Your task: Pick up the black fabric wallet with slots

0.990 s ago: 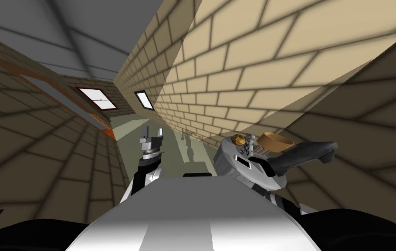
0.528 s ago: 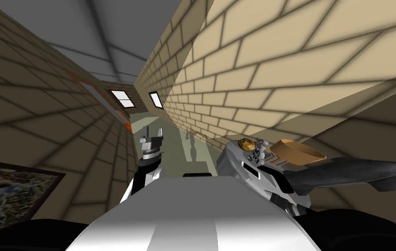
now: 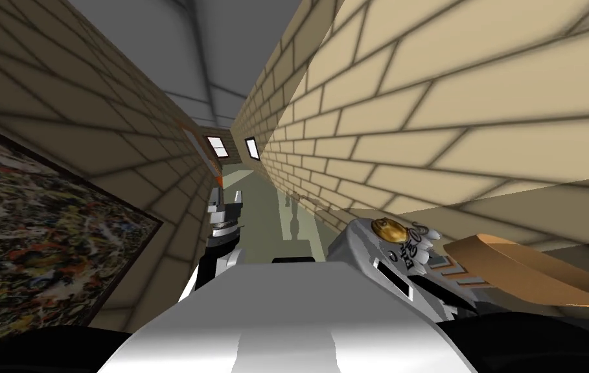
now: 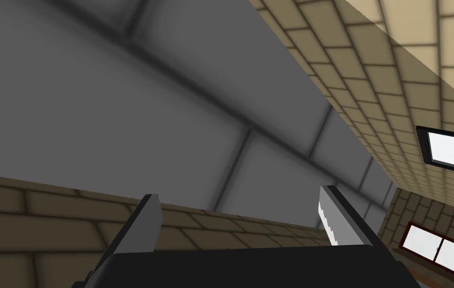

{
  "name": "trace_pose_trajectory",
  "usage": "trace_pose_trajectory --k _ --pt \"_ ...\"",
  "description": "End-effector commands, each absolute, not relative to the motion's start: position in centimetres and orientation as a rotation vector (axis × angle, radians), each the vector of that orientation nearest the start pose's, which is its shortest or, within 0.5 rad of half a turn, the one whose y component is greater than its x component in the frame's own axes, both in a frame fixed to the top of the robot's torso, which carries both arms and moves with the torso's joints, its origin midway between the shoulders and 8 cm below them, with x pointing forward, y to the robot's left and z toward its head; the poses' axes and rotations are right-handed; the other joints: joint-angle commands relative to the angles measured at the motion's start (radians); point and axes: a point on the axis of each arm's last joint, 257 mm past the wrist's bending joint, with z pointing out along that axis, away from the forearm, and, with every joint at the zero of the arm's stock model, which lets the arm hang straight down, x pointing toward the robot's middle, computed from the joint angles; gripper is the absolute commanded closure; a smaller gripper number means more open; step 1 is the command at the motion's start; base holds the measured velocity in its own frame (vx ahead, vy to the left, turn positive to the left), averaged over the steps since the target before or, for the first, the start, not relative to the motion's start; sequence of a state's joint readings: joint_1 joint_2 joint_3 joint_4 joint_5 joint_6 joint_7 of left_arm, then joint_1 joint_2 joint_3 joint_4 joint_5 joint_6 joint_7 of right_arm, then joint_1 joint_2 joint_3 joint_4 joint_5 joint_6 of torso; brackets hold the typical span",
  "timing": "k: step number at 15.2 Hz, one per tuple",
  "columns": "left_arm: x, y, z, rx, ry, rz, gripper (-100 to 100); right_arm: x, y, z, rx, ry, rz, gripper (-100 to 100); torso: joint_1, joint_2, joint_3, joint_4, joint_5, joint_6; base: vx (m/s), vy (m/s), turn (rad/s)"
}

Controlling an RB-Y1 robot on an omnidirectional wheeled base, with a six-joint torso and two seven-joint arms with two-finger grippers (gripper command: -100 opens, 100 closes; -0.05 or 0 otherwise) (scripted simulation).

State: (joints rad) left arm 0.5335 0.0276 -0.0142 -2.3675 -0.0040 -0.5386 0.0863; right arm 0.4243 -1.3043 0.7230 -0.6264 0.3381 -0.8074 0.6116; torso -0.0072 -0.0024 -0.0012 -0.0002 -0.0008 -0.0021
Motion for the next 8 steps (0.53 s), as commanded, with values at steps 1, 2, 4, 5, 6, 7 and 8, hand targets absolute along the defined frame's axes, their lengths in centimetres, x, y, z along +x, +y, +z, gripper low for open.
trace_pose_trajectory --k 1,2,4,5,6,7,8 --pt "31.8 26.9 5.9 -0.589 0.552 -1.408 0 -1.4 -71.1 -40.3 -0.869 2.899 -0.161 -100 0.0 0.0 0.0 0.0 0.0 0.0 0.009 -0.1 0.461" --pt "31.8 26.9 5.9 -0.589 0.552 -1.408 0 -1.4 -71.1 -40.3 -0.869 2.899 -0.161 -100 -0.001 0.0 0.0 0.0 0.0 0.0 0.007 -0.104 0.268" --pt "31.8 26.9 5.9 -0.589 0.552 -1.408 0 -2.9 -72.4 -39.6 -0.943 2.933 -0.191 -100 -0.002 -0.001 0.0 0.0 -0.001 0.001 0.016 -0.108 0.258" --pt "31.8 26.9 5.9 -0.589 0.552 -1.408 0 -3.5 -72.5 -39.7 -0.973 2.944 -0.187 -100 -0.003 -0.001 -0.001 0.0 -0.001 0.001 0.008 -0.13 0.336" --pt "31.8 26.9 5.9 -0.589 0.552 -1.408 0 -4.1 -72.2 -40.1 -0.997 2.951 -0.172 -100 -0.004 -0.001 -0.001 0.0 -0.001 0.001 -0.009 -0.141 0.341" --pt "31.8 26.9 5.9 -0.589 0.552 -1.408 0 -4.6 -71.6 -40.6 -1.017 2.955 -0.15 -100 -0.004 0.0 0.0 0.0 -0.002 0.001 -0.003 -0.141 0.275" --pt "31.8 26.9 5.9 -0.589 0.552 -1.408 0 -5.0 -71.0 -41.2 -1.032 2.957 -0.125 -100 -0.005 0.0 0.0 0.0 -0.002 0.001 0.008 -0.146 0.162"
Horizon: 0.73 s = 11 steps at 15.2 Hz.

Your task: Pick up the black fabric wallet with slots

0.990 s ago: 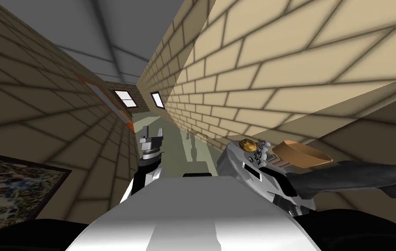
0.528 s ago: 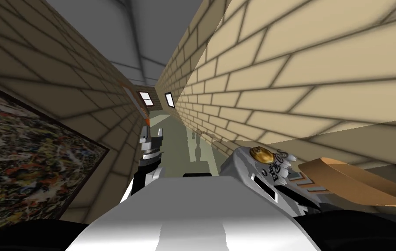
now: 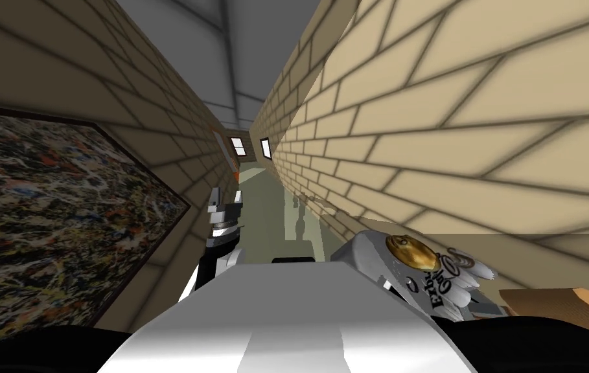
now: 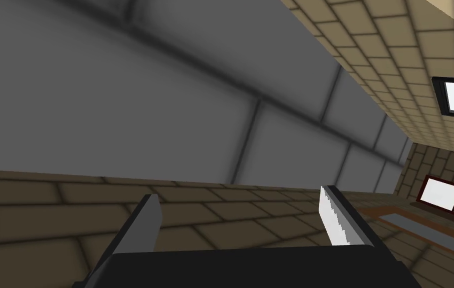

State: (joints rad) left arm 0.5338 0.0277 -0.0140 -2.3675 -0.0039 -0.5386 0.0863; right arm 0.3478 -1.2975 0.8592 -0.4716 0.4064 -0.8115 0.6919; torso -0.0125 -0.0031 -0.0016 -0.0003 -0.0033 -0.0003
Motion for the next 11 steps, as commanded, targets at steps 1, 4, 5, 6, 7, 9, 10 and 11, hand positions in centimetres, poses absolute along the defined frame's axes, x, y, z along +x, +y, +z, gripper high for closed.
trace_pose_trajectory --k 1,4,5,6,7,9,10,11 --pt "31.8 26.9 5.9 -0.589 0.552 -1.408 0 -5.0 -71.0 -41.2 -1.032 2.957 -0.125 -100 0.0 0.0 0.0 0.0 0.0 0.0 0.013 -0.128 0.078" --pt "31.8 26.9 5.9 -0.59 0.552 -1.408 0 -5.0 -71.1 -41.1 -1.032 2.956 -0.124 -100 0.006 0.0 0.0 0.0 0.001 0.001 0.006 -0.049 -0.004" --pt "31.8 26.9 5.9 -0.59 0.552 -1.408 0 -7.1 -69.8 -42.3 -0.974 2.97 -0.1 -100 0.008 0.0 0.0 0.0 0.002 0.001 -0.024 -0.017 0.344" --pt "31.8 26.9 5.9 -0.589 0.552 -1.408 0 -7.1 -69.9 -42.2 -0.969 2.97 -0.104 -100 0.009 0.001 0.001 0.0 0.002 -0.001 -0.047 -0.03 0.328" --pt "31.8 26.9 5.9 -0.589 0.552 -1.408 0 -8.9 -68.8 -43.1 -0.932 2.983 -0.08 -100 0.007 0.001 0.001 0.002 0.0 -0.004 -0.064 -0.031 0.351" --pt "31.8 26.9 5.9 -0.589 0.552 -1.408 0 -9.4 -68.7 -43.1 -0.901 2.985 -0.087 -100 0.004 0.0 0.002 0.003 -0.006 -0.009 -0.056 -0.026 0.298" --pt "31.8 26.9 5.9 -0.59 0.552 -1.408 0 -11.8 -67.8 -43.6 -0.859 3.01 -0.069 -100 0.003 -0.001 0.001 0.003 -0.008 -0.009 -0.048 -0.011 0.357" --pt "31.8 26.9 5.9 -0.589 0.552 -1.408 0 -11.9 -67.5 -43.8 -0.832 3.005 -0.071 -100 0.003 -0.002 0.001 0.003 -0.008 -0.011 -0.05 -0.018 0.345"
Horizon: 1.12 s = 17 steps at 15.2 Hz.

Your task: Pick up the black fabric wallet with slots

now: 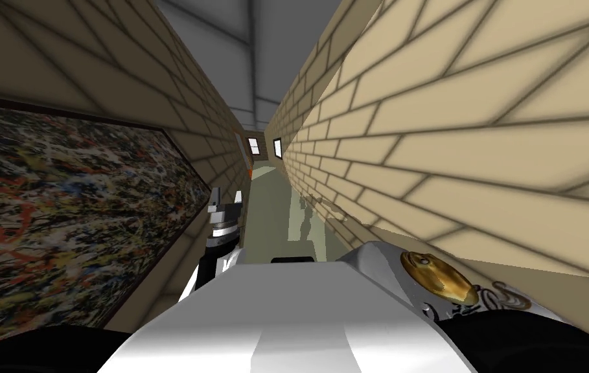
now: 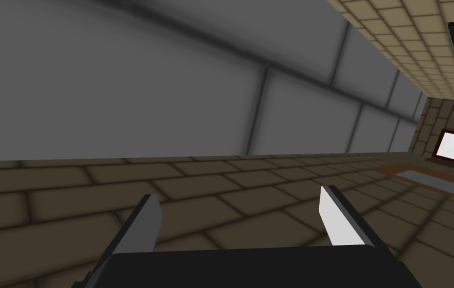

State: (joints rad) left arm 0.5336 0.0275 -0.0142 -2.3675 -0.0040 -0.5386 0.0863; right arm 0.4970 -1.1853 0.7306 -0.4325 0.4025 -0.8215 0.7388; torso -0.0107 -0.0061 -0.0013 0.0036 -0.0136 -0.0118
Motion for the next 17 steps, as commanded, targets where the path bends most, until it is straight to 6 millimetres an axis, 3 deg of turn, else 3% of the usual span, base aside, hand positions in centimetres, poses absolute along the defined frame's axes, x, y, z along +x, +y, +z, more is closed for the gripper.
trace_pose_trajectory --k 1,2,3,4,5,7,10,13,16,17 --pt "31.8 26.9 5.9 -0.59 0.552 -1.408 0 -11.8 -67.6 -43.8 -0.829 3.002 -0.075 -100 0.0 0.0 0.0 0.0 0.0 0.0 -0.03 -0.014 0.141" --pt "31.8 26.9 5.9 -0.59 0.552 -1.408 0 -11.8 -67.6 -43.8 -0.829 3.002 -0.075 -100 -0.001 -0.001 -0.001 0.0 -0.001 0.0 -0.009 -0.005 -0.006" --pt "31.8 26.9 5.9 -0.59 0.552 -1.408 0 -13.9 -66.3 -44.5 -0.765 3.016 -0.06 -100 -0.001 -0.003 -0.001 0.0 -0.001 0.001 -0.023 -0.001 0.281" --pt "31.8 26.9 5.9 -0.59 0.552 -1.408 0 -14.3 -66.4 -44.3 -0.753 3.02 -0.068 -100 -0.001 -0.003 -0.002 0.0 -0.001 -0.001 -0.04 -0.01 0.344" --pt "31.8 26.9 5.9 -0.59 0.552 -1.408 0 -16.4 -65.4 -44.6 -0.712 3.04 -0.055 -100 -0.001 -0.003 -0.001 0.0 -0.002 -0.003 -0.055 -0.019 0.373" --pt "31.8 26.9 5.9 -0.589 0.552 -1.408 0 -16.7 -65.3 -44.7 -0.674 3.036 -0.067 -100 -0.004 -0.003 -0.001 0.001 -0.004 -0.004 -0.047 -0.016 0.298" --pt "31.8 26.9 5.9 -0.59 0.552 -1.408 0 -16.9 -65.3 -44.6 -0.674 3.039 -0.066 -100 -0.003 -0.005 -0.002 0.0 -0.003 -0.002 -0.01 -0.002 -0.021" --pt "31.8 26.9 5.9 -0.59 0.552 -1.408 0 -21.7 -62.9 -45.0 -0.539 3.075 -0.063 -100 -0.003 -0.006 -0.003 0.0 -0.003 -0.004 -0.034 0.0 0.399" --pt "31.8 26.9 5.9 -0.59 0.552 -1.408 0 -22.5 -62.9 -44.7 -0.504 3.08 -0.078 -100 -0.004 -0.004 -0.001 0.001 -0.004 -0.003 -0.045 -0.013 0.152" --pt "31.8 26.9 5.9 -0.59 0.552 -1.408 0 -24.4 -61.5 -45.0 -0.434 3.089 -0.079 -100 -0.004 -0.004 -0.002 0.001 -0.003 -0.002 -0.038 0.003 0.293"
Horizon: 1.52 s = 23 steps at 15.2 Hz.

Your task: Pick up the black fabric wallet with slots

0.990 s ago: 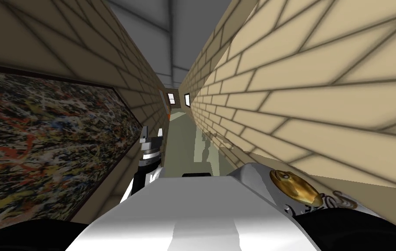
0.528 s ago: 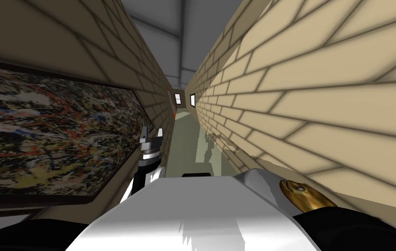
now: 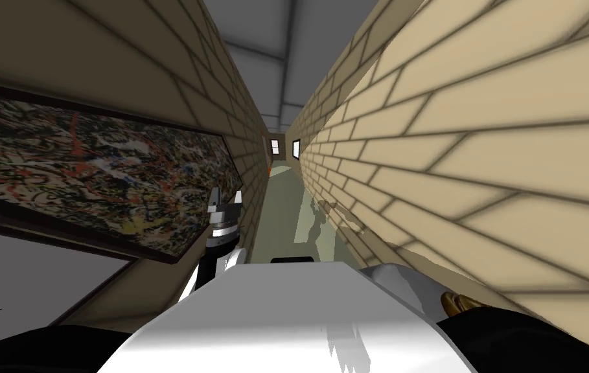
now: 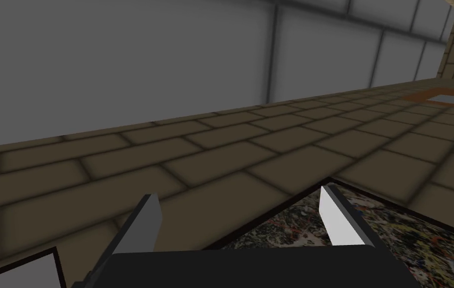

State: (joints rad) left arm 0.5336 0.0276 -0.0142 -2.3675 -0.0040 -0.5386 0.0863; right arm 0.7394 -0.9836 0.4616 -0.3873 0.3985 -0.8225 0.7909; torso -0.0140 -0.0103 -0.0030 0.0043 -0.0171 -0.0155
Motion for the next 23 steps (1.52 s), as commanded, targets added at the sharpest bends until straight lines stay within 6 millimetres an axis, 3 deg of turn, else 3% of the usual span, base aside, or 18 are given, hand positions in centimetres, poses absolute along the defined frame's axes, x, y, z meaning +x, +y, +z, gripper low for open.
trace_pose_trajectory --k 1,3,4,6,7,9,10,11,12,16,17,18,19,23 --pt "31.8 26.9 5.9 -0.59 0.552 -1.408 0 -24.8 -61.8 -44.7 -0.419 3.091 -0.094 -100 0.0 0.0 0.0 0.0 0.0 0.0 -0.045 0.0 0.384" --pt "31.8 26.9 5.9 -0.59 0.552 -1.408 0 -25.4 -61.7 -44.4 -0.415 3.101 -0.092 -100 0.0 0.0 0.0 0.0 0.0 0.001 -0.027 -0.01 0.075" --pt "31.8 26.9 5.9 -0.59 0.552 -1.408 0 -28.5 -60.2 -44.1 -0.332 3.126 -0.1 -100 0.0 -0.001 0.0 0.0 0.0 0.002 -0.04 0.005 0.294" --pt "31.8 26.9 5.9 -0.59 0.552 -1.408 0 -28.8 -60.9 -43.7 -0.317 3.133 -0.13 -100 0.0 0.0 0.0 0.0 0.0 0.0 -0.04 0.0 0.246" --pt "31.8 26.9 5.9 -0.59 0.552 -1.408 0 -30.7 -58.9 -43.9 -0.248 3.135 -0.119 -100 0.0 0.0 0.0 0.0 0.001 0.001 -0.042 0.003 0.361" --pt "31.8 26.9 5.9 -0.59 0.552 -1.408 0 -30.5 -58.7 -43.8 -0.241 3.121 -0.115 -100 0.0 0.0 0.0 0.0 0.0 0.0 -0.042 -0.004 0.241" --pt "31.8 26.9 5.9 -0.59 0.552 -1.408 0 -31.5 -59.2 -43.2 -0.229 3.143 -0.137 -100 -0.001 0.0 0.0 0.0 0.0 0.001 -0.021 -0.004 -0.04" --pt "31.8 26.9 5.9 -0.59 0.552 -1.408 0 -30.8 -59.2 -43.5 -0.24 3.133 -0.131 -100 0.0 -0.001 0.0 0.0 0.0 0.002 -0.01 0.0 -0.029" --pt "31.8 26.9 5.9 -0.59 0.552 -1.408 0 -30.9 -59.1 -43.4 -0.239 3.134 -0.13 100 0.0 -0.002 -0.001 0.0 0.0 0.001 -0.005 0.0 -0.002" --pt "31.8 26.9 5.9 -0.59 0.552 -1.408 0 -30.9 -59.3 -43.3 -0.241 3.134 -0.132 100 -0.001 -0.002 -0.001 0.0 -0.002 0.002 -0.002 -0.003 0.006" --pt "31.8 26.9 5.9 -0.59 0.552 -1.408 0 -28.4 -60.5 -43.8 -0.319 3.122 -0.117 100 -0.002 -0.002 0.0 0.0 -0.002 0.002 0.025 -0.005 -0.277" --pt "31.8 26.9 5.9 -0.59 0.552 -1.408 0 -28.4 -60.5 -43.9 -0.323 3.122 -0.112 100 -0.002 -0.002 -0.001 0.0 -0.003 0.004 0.048 -0.003 -0.368" --pt "31.8 26.9 5.9 -0.59 0.552 -1.408 0 -26.2 -62.0 -43.8 -0.386 3.107 -0.117 100 -0.003 -0.002 -0.001 0.0 -0.005 0.006 0.074 0.0 -0.443" --pt "31.8 26.9 5.9 -0.59 0.552 -1.408 0 -25.6 -61.8 -44.3 -0.413 3.105 -0.096 100 -0.005 -0.001 0.001 0.001 -0.007 0.006 0.045 0.011 -0.154"
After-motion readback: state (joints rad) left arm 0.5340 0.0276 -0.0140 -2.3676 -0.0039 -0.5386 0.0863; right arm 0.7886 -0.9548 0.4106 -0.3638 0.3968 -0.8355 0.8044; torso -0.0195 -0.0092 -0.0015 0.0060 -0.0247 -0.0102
